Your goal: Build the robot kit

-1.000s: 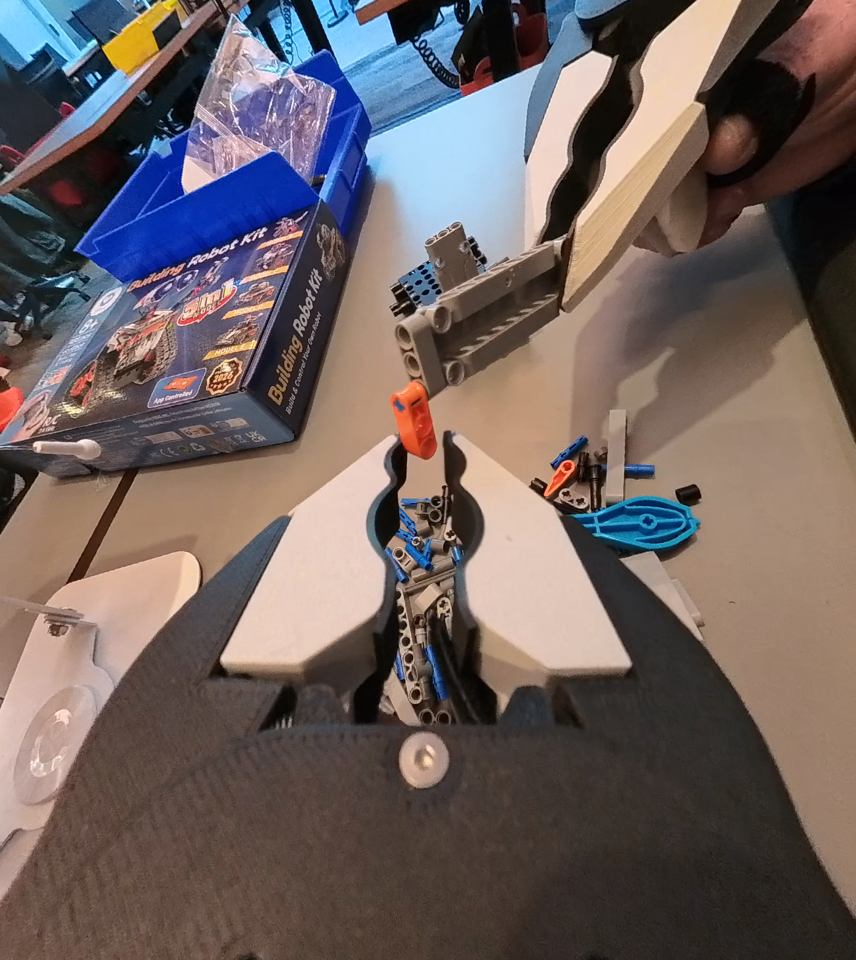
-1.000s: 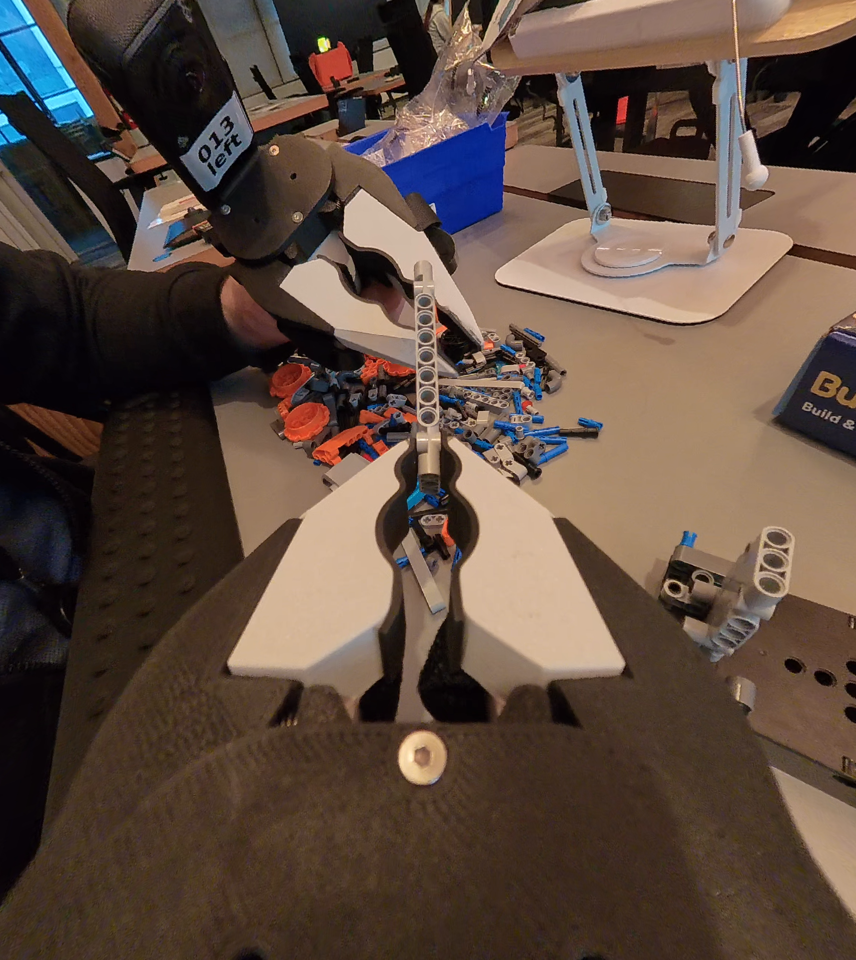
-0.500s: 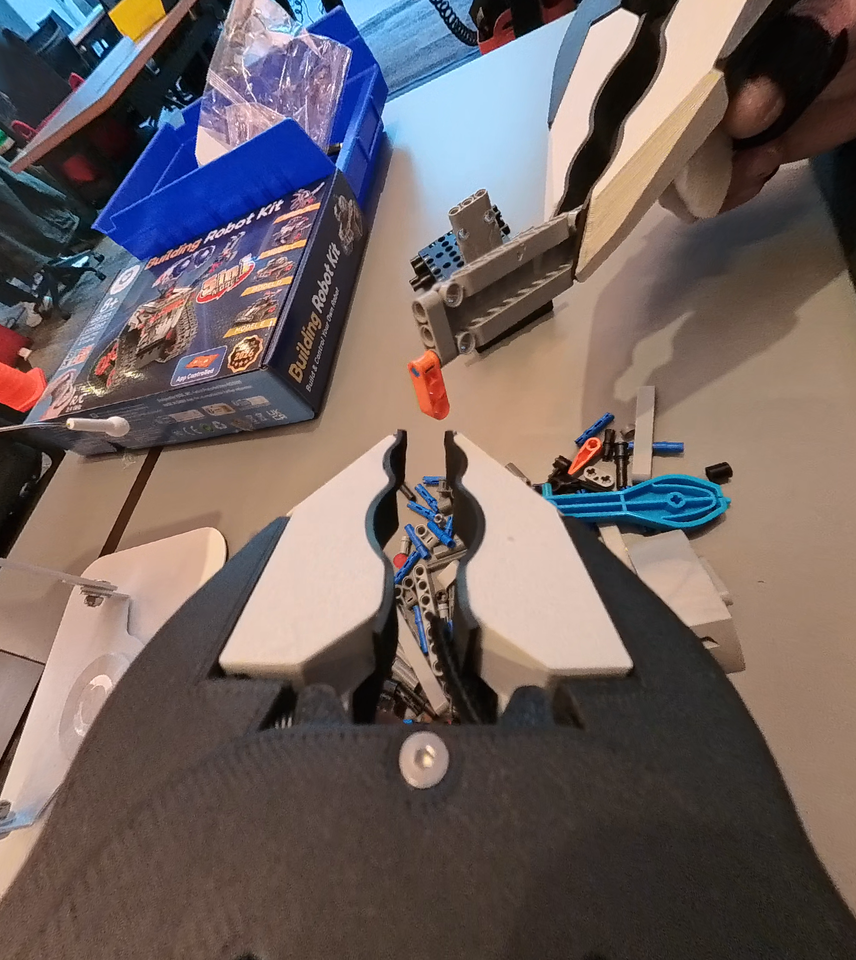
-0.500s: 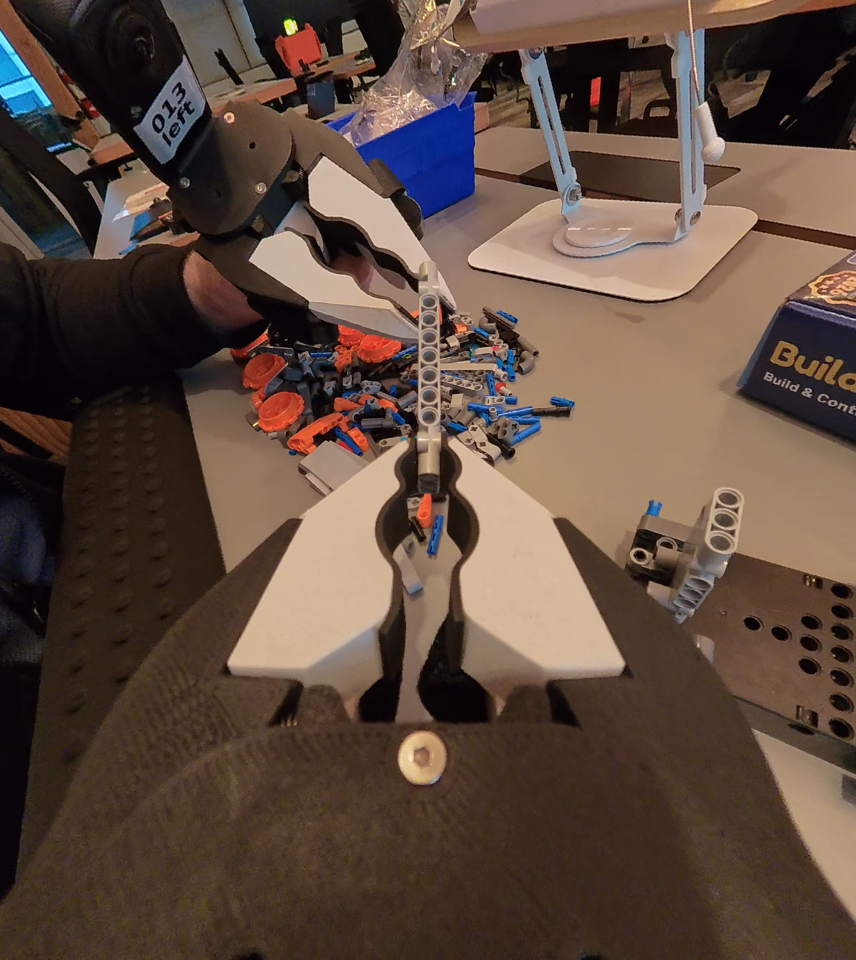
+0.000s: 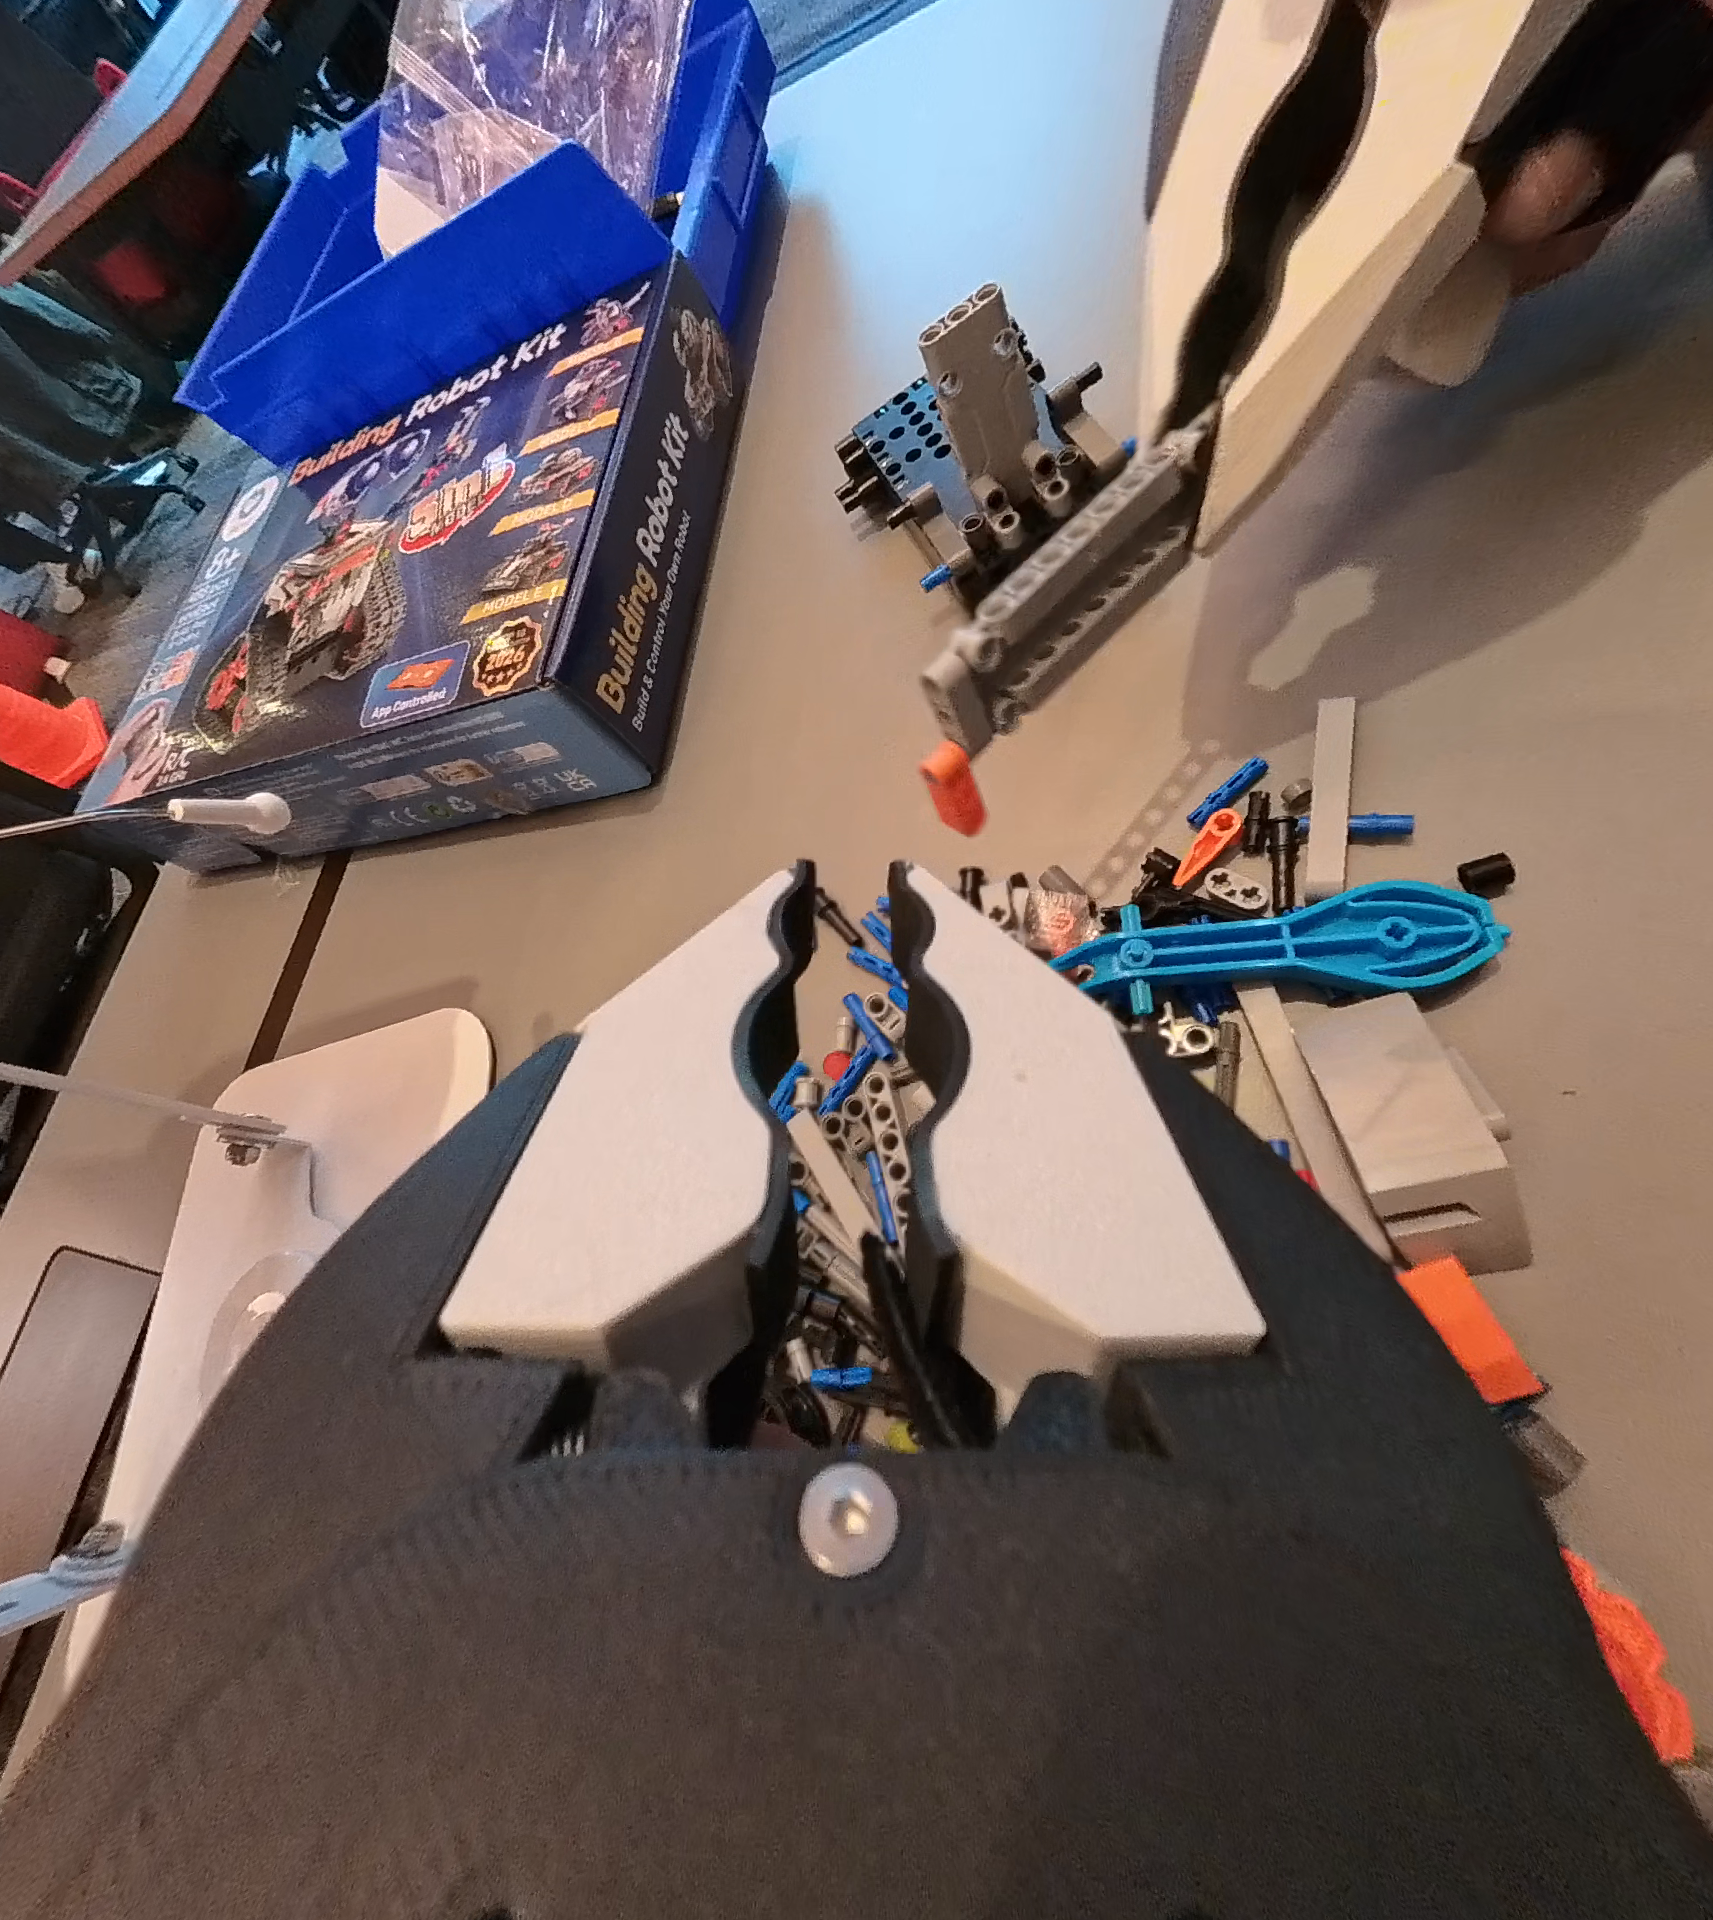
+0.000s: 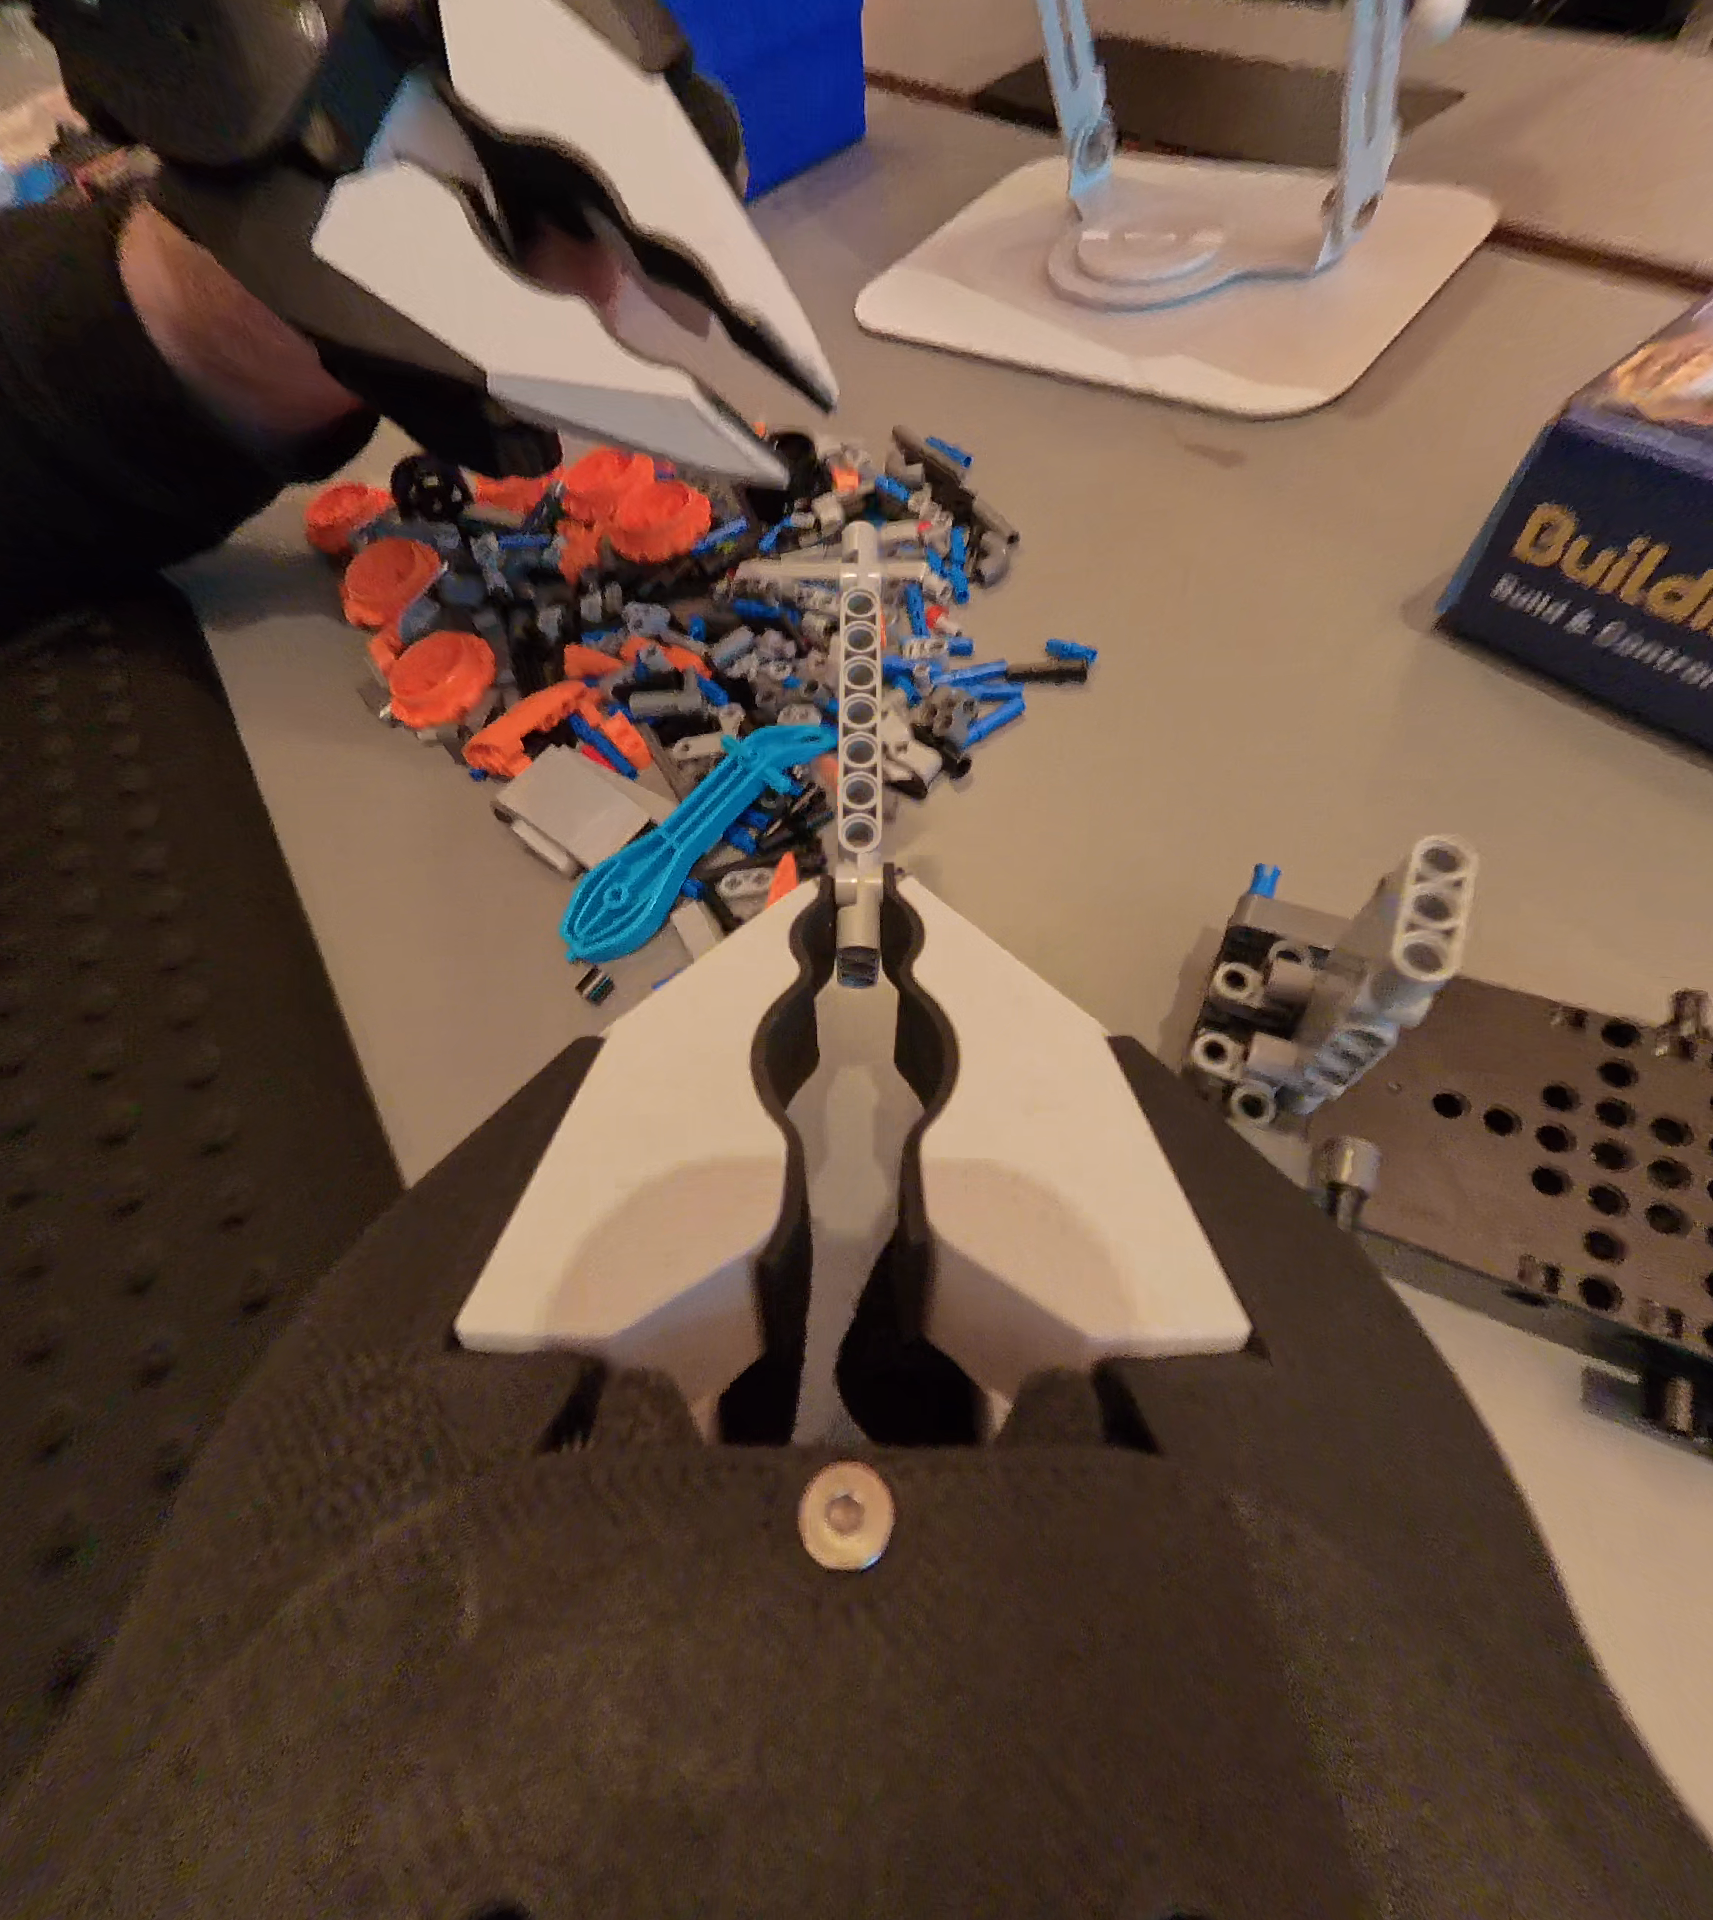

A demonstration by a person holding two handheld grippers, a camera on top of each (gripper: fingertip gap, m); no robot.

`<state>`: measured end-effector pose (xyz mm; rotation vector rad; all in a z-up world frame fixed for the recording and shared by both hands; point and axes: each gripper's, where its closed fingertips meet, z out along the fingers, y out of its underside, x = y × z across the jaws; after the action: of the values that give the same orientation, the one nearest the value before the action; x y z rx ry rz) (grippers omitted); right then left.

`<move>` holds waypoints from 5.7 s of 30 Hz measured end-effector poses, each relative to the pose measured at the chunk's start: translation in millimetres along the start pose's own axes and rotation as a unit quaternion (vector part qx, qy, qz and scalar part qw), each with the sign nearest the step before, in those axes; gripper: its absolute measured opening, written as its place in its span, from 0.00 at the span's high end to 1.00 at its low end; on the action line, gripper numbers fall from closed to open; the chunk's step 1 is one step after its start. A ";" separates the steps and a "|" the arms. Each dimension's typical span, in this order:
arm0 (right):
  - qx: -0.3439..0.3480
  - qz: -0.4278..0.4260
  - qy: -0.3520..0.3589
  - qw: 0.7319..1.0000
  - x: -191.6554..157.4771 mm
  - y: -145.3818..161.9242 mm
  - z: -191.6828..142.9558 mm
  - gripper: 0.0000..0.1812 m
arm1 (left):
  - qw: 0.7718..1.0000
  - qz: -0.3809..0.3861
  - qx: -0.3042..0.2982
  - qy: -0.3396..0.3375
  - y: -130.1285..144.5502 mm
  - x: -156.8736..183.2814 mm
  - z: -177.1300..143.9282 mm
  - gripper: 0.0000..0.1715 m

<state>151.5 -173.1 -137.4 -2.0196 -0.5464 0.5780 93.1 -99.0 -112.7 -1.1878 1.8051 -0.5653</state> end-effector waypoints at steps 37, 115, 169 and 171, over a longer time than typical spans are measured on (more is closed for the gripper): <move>-0.142 0.155 -0.001 0.978 10.1 61.7 -6.1 0.93 | 0.998 0.007 -0.062 0.006 39.0 -11.6 -22.6 0.91; -0.056 -0.114 -0.007 0.992 -8.1 -13.8 41.9 0.93 | 0.987 -0.027 -0.143 0.067 108.6 -24.3 -53.3 0.87; -0.014 -0.102 -0.015 0.995 -1.2 -19.2 35.3 0.95 | 0.991 -0.021 -0.120 0.057 114.1 -23.3 -58.8 0.92; -0.015 -0.102 -0.015 0.995 -1.4 -19.1 35.3 0.95 | 0.991 -0.021 -0.119 0.056 113.6 -23.3 -59.0 0.93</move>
<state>126.6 -141.6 -136.4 -1.9554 -0.7745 0.4795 -9.9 -33.4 -157.8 -1.3810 1.9889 -0.4579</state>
